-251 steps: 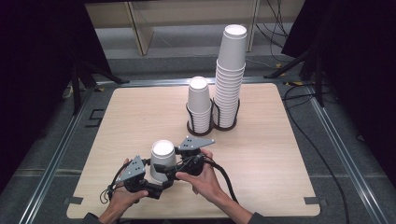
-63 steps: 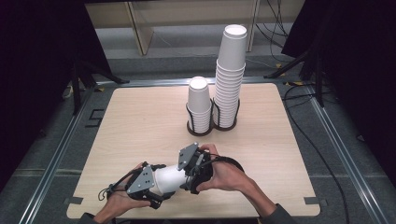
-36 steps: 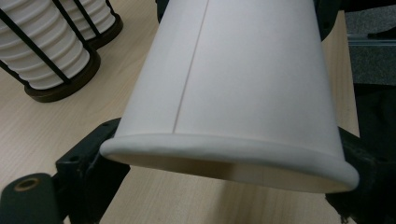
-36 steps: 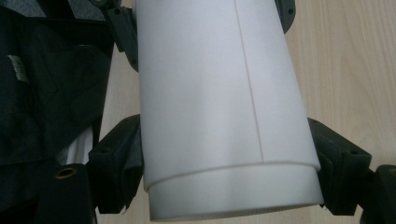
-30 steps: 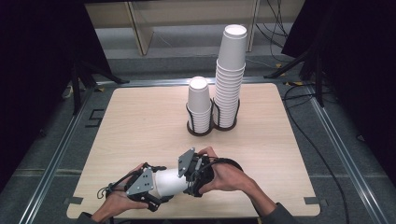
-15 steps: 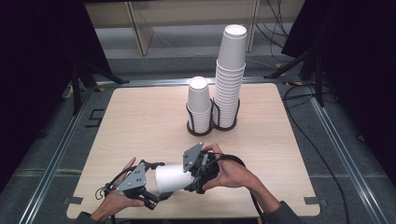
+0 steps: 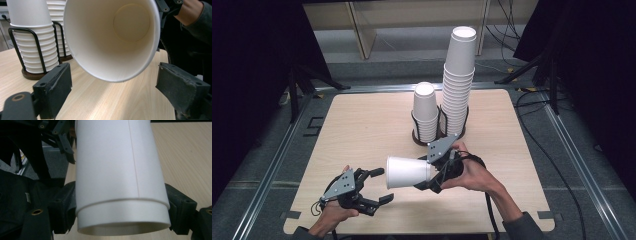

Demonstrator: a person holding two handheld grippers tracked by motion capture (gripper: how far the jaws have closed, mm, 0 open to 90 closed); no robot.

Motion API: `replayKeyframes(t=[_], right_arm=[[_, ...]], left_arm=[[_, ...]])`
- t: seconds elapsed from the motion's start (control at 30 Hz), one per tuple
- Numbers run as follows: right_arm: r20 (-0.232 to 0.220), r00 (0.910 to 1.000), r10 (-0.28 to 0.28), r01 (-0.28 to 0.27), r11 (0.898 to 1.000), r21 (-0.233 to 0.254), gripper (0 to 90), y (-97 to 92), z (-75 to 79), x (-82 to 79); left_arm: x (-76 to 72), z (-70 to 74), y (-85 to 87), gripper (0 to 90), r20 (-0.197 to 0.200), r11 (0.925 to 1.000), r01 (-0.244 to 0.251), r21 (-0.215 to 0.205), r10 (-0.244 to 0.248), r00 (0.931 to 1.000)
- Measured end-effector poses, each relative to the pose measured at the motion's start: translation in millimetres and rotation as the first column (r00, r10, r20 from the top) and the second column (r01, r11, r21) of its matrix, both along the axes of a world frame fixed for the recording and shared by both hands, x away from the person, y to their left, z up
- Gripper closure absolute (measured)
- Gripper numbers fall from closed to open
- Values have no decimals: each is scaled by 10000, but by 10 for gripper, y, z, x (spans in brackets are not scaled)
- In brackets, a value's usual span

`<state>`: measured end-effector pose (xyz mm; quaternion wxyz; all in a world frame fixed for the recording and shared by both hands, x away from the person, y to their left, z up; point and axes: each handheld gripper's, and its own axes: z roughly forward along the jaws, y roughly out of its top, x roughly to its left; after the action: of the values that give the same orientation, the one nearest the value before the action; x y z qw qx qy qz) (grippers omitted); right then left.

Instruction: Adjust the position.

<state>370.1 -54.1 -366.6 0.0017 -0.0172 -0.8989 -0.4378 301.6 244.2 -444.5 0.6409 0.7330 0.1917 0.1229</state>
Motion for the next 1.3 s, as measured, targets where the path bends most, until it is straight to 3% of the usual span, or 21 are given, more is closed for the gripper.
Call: replayKeyframes(t=[0.1, 0.13, 0.3, 0.33, 0.43, 0.5, 0.6, 0.73, 0.77, 0.8, 0.87, 1.0, 1.17, 1.23, 1.27, 1.3], right_arm=[[107, 9999, 134, -136, 9998, 173, 242, 4, -4, 7], [-94, 9997, 221, -219, 9995, 210, 242, 14, -15, -2], [-60, 9988, 493, -492, 9985, 243, 241, 64, -55, -12], [-226, 9980, 585, -578, 9979, 292, 241, 83, -70, -19], [-177, 9970, 755, -748, 9966, 348, 241, 107, -86, -27], [-352, 9959, 829, -818, 9962, 304, 241, 122, -101, -38], [-450, 9948, 916, -902, 9954, 320, 241, 140, -123, -40], [-677, 9941, 849, -833, 9962, 249, 241, 161, -150, -58], [-547, 9925, 1095, -1077, 9936, 352, 241, 179, -161, -44], [-672, 9926, 1012, -991, 9945, 331, 241, 180, -165, -52], [-471, 9923, 1149, -1134, 9930, 329, 241, 199, -180, -46], [-780, 9901, 1167, -1147, 9930, 297, 240, 220, -216, -59], [-626, 9891, 1333, -1317, 9909, 285, 240, 242, -252, -47], [-687, 9886, 1340, -1322, 9908, 294, 241, 242, -271, -40], [-994, 9881, 1173, -1162, 9931, 172, 241, 233, -280, -55], [-716, 9879, 1374, -1357, 9904, 274, 242, 239, -287, -33]], left_arm=[[-5, 3, -13, 144, -2, 9999, 7, -105, -7, 10000], [-4, 3, -18, 144, 4, 9999, -2, -147, 2, 10000], [1, 4, -28, 129, -265, 9995, 12, -303, -20, 9996], [1, 4, -32, 121, -277, 9996, 23, -276, -30, 9996], [-9, 8, -52, 83, -225, 9996, 108, -260, -114, 9997], [-2, -2, -72, 63, -117, 9983, 231, -530, -238, 9996], [-18, 16, -58, 44, -125, 9995, 139, -269, -142, 9998], [-26, 23, -69, 27, -71, 9992, 178, -349, -180, 9998], [-29, 22, -75, 26, -73, 9989, 208, -416, -211, 9998], [-27, 23, -70, 27, -27, 9991, 259, -339, -260, 9997], [-28, 24, -74, 26, -34, 9987, 290, -409, -292, 9996], [-30, 24, -80, 25, 50, 9981, 397, -480, -395, 9992], [-34, 32, -66, 34, 81, 9981, 452, -424, -449, 9990], [-28, 40, -59, 37, 200, 9982, 475, -375, -468, 9987], [-24, 42, -56, 44, 186, 9979, 533, -376, -526, 9984], [-21, 43, -52, 50, 110, 9977, 573, -364, -569, 9983]])
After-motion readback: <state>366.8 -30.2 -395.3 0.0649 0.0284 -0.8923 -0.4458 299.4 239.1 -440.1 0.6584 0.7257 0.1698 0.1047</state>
